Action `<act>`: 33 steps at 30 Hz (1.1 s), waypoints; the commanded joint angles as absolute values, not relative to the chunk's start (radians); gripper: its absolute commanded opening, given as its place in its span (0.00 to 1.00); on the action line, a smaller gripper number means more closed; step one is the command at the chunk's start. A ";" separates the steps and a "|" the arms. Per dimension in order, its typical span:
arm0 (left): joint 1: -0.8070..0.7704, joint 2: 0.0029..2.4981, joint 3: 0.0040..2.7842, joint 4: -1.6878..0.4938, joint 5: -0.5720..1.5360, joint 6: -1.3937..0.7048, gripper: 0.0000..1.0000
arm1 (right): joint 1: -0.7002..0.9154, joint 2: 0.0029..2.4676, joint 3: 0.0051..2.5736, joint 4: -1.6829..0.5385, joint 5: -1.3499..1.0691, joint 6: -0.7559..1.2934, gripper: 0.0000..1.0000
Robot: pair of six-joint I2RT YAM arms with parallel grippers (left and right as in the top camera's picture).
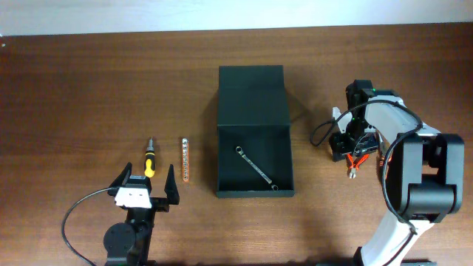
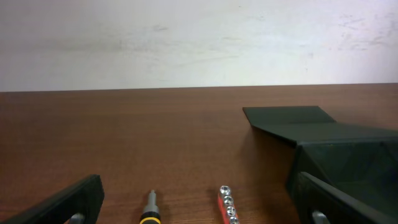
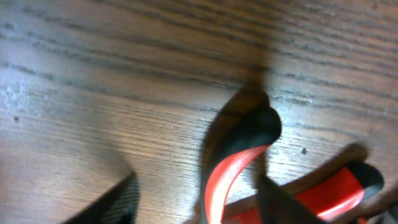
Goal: Pack container
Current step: 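Lower the right gripper and grasp the red-handled cutters, then carry the cutters with the right gripper and lower them into the box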
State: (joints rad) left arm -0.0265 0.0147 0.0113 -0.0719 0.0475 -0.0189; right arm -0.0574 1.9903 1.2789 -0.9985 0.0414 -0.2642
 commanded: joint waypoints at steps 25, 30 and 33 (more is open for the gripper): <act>-0.021 0.007 0.009 -0.079 0.047 -0.003 0.99 | -0.059 2.006 1.251 -0.971 0.083 -0.227 0.21; -0.021 0.007 0.009 -0.079 0.047 -0.003 0.99 | -0.059 2.006 1.251 -0.971 0.083 -0.218 0.04; -0.021 0.007 0.009 -0.079 0.047 -0.003 0.99 | -0.059 2.006 1.251 -0.970 0.084 -0.208 0.04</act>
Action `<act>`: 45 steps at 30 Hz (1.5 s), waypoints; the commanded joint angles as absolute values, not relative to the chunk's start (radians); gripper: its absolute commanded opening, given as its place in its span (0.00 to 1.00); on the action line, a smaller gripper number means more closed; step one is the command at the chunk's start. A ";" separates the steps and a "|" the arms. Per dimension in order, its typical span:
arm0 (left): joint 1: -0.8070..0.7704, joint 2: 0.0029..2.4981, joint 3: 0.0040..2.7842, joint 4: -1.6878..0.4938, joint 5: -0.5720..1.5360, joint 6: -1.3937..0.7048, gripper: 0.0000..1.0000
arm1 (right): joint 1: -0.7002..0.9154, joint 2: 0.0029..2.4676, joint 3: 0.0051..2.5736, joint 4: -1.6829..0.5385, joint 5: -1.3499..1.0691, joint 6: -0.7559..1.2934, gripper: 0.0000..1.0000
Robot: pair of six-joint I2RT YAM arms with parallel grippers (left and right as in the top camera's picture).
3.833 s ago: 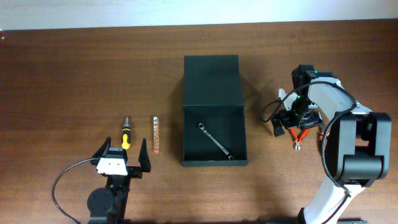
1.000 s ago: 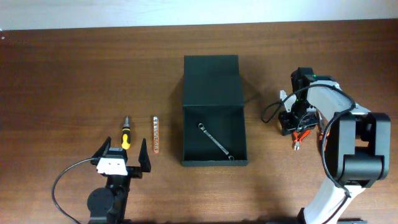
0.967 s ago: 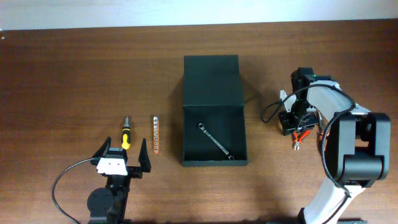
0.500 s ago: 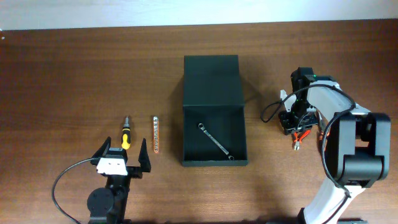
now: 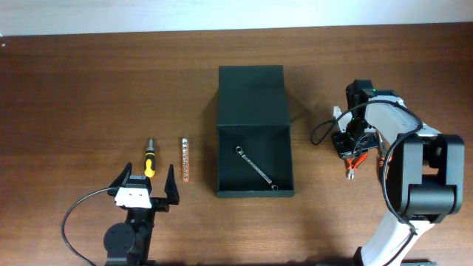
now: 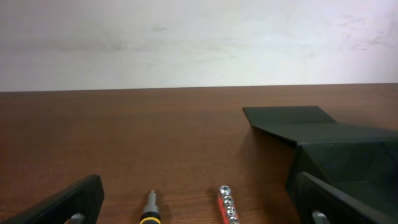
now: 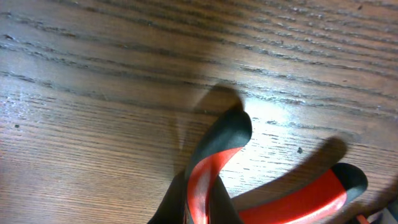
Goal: Pack container
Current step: 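Carry the cutters with the right gripper and lower them into the box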
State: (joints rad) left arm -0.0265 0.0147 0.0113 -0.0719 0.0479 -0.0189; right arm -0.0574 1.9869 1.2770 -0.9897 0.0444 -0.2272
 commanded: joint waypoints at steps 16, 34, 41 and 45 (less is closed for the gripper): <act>-0.021 0.007 0.009 -0.079 0.047 -0.003 0.99 | -0.058 2.006 1.485 -1.090 0.006 -0.175 0.04; -0.021 0.007 0.009 -0.079 0.047 -0.003 0.99 | 0.266 2.005 2.105 -1.541 -0.003 -0.258 0.04; -0.021 0.007 0.009 -0.079 0.047 -0.003 0.99 | 0.480 2.006 2.083 -1.557 0.040 -0.260 0.04; -0.021 0.007 0.009 -0.079 0.047 -0.003 0.99 | 0.558 2.006 2.071 -1.556 0.034 -0.278 0.04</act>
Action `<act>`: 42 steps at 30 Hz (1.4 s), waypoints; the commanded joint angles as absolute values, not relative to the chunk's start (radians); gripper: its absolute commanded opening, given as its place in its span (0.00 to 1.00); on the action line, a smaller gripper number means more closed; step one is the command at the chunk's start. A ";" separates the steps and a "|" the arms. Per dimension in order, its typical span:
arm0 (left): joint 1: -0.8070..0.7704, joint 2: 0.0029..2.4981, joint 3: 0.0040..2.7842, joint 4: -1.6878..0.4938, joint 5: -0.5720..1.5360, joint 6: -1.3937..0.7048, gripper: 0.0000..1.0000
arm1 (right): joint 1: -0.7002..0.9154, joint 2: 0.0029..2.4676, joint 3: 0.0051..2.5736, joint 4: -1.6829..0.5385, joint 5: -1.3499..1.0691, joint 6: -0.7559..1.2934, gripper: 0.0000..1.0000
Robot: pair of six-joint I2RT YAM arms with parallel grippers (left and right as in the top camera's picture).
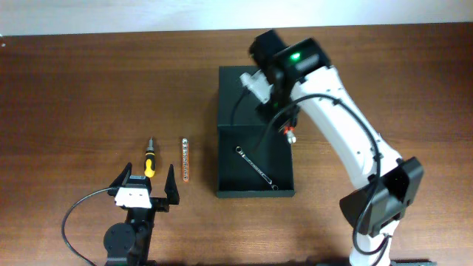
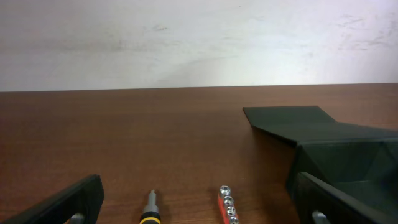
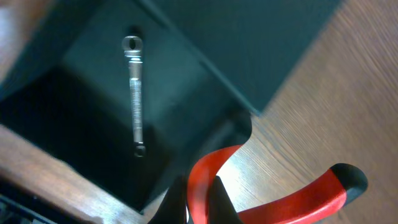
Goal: Pack container
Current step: 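Carry the cutters with the right gripper and lower them into the box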
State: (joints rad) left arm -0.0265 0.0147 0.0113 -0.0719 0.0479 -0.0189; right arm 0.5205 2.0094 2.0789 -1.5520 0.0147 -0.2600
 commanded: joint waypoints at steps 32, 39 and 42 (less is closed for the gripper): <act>-0.021 0.007 0.009 -0.079 0.047 -0.003 0.99 | 0.616 2.006 1.592 -1.217 -0.080 -0.340 0.04; -0.021 0.007 0.009 -0.079 0.047 -0.003 0.99 | 0.616 2.006 1.501 -1.127 -0.084 -0.332 0.04; -0.021 0.007 0.009 -0.079 0.047 -0.003 0.99 | 0.616 2.006 1.470 -1.093 -0.105 -0.332 0.04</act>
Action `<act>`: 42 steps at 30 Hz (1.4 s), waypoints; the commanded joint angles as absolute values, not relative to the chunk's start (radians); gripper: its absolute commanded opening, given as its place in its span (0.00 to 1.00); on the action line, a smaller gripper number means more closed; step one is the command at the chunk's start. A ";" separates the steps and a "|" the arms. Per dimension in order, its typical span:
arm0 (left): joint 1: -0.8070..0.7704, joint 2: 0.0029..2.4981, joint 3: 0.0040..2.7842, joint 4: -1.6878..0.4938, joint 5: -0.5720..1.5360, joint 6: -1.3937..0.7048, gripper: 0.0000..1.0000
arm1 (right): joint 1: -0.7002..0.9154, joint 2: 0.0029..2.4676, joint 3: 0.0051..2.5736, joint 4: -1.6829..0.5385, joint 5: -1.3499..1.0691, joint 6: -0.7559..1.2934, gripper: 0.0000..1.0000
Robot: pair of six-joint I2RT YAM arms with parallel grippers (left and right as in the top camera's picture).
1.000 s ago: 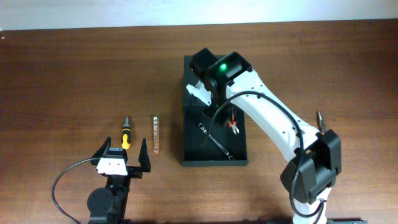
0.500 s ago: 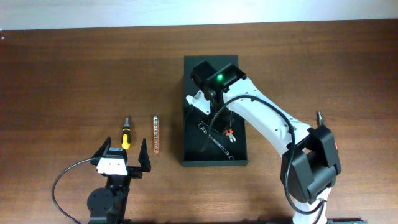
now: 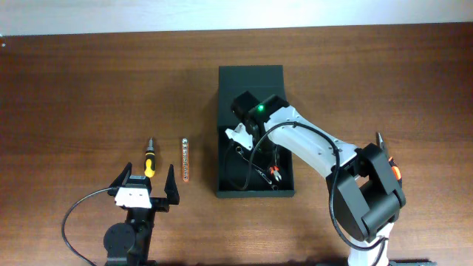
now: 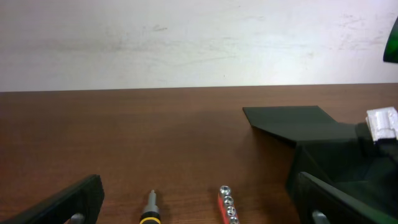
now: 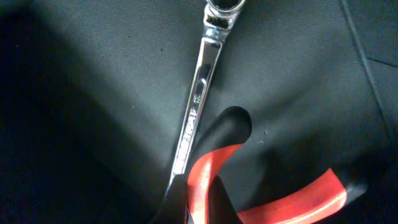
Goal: Pack container
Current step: 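Carry the cutters with the right gripper and lower them into the box, then open the right gripper and withdraw it toward the orange-handled pliers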
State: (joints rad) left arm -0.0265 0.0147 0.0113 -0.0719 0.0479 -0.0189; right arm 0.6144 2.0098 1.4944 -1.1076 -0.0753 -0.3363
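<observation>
The black container [image 3: 222, 159] lies open in the middle of the table, its lid [image 3: 251, 92] flat behind it. A silver wrench [image 5: 202, 106] rests on its floor. My right gripper [image 3: 263, 157] is down inside the box, shut on one handle of the red-and-black pliers [image 5: 208, 171]. The pliers [image 3: 276, 174] hang just over the wrench. A yellow-handled screwdriver [image 3: 149, 159] and a red socket rail [image 3: 185, 160] lie left of the box. My left gripper [image 3: 145, 193] stands open behind them, holding nothing.
In the left wrist view the screwdriver's tip [image 4: 151, 204] and the socket rail [image 4: 227, 202] lie between my left fingers [image 4: 71, 200], with the box wall [image 4: 329, 155] at right. The right arm [image 3: 325, 151] stretches across the box's right side.
My right gripper held the pliers high over the box's rear right part. Now it is low inside the box with the pliers above the wrench. The left arm has not moved.
My right gripper stood open around a pliers handle on the table right of the box. Then it was shut on that handle. Later it held the pliers in the air over the box, and now holds them down inside it.
</observation>
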 commanded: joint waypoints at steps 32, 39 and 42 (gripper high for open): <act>-0.021 0.007 0.009 -0.079 0.047 -0.003 0.99 | 0.615 2.006 1.404 -1.001 -0.124 -0.306 0.40; -0.021 0.007 0.009 -0.079 0.047 -0.003 0.99 | 0.614 2.006 1.446 -1.018 -0.124 -0.282 0.93; -0.021 0.007 0.009 -0.079 0.047 -0.003 0.99 | 0.614 2.006 1.536 -1.063 -0.124 -0.275 0.99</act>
